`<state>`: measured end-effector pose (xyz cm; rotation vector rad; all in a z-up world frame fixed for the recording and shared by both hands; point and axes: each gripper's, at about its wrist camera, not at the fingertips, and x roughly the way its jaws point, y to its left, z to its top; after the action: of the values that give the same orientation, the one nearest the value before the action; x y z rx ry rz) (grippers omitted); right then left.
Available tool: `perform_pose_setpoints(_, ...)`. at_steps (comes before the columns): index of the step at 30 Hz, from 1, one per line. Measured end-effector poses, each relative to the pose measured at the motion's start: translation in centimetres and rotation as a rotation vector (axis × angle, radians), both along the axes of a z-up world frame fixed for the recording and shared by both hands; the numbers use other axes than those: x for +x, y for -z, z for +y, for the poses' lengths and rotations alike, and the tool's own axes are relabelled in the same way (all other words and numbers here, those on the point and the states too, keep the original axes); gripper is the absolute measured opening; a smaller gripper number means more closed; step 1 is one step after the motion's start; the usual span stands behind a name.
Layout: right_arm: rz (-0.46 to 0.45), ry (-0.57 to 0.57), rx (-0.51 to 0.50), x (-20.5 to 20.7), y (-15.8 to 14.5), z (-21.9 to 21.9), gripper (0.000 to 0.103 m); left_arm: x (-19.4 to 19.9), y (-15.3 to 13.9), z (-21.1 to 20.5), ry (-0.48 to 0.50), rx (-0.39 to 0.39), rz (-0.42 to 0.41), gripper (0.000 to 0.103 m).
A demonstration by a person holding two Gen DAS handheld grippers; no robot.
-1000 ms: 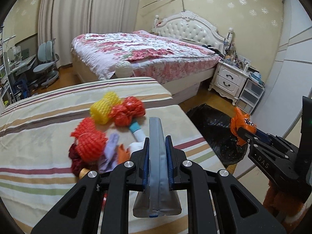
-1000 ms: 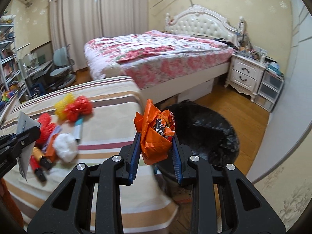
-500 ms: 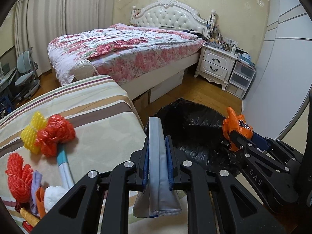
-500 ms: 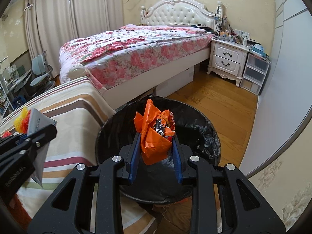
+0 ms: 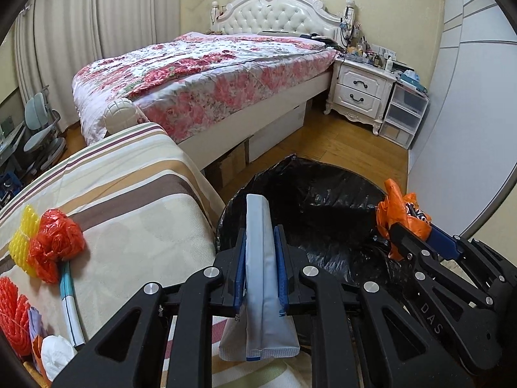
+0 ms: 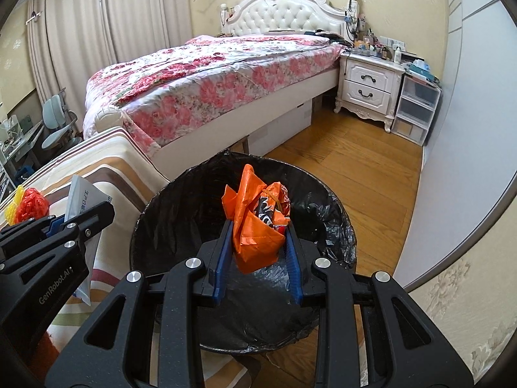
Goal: Collect trash
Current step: 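Open the left tool to drop the tube while the right tool drops the bag, then move the left tool back to the bed and close it on the red can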
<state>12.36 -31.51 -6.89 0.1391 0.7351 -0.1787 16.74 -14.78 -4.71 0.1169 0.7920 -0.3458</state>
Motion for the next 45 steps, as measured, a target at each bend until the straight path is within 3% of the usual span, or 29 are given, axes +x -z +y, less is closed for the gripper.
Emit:
perform_pose_setpoints(11, 0.011, 0.009, 0.002, 0.4, 0.5, -0.6, 0.030, 0.6, 0.8, -1.1, -0.001, 0.030, 0.011, 0.018)
perform_pose_setpoints(17, 0.012, 0.019, 0.009, 0.4, 0.7, -1.0, 0.032, 0.6, 0.8, -1.4, -0.003, 0.041, 0.003, 0.040)
perform_pose_setpoints(20, 0.003, 0.032, 0.005, 0.1, 0.7, -1.1, 0.044, 0.5, 0.7, -1.4, -0.008, 0.052, -0.011, 0.054)
perform_pose_setpoints(22, 0.002, 0.039, 0.003, 0.1, 0.6, -1.3, 0.044, 0.4, 0.6, -1.6, -0.018, 0.064, -0.024, 0.064)
perform_pose_setpoints(34, 0.003, 0.068, -0.005, -1.1, -0.1, -1.5, 0.047, -0.3, -0.3, -0.5, -0.034, 0.053, -0.021, 0.066)
perform_pose_setpoints(45, -0.001, 0.007, 0.003, -4.9, -1.0, 2.0, 0.052, -4.9, -1.4, 3.3, -0.073, 0.063, -0.020, 0.066)
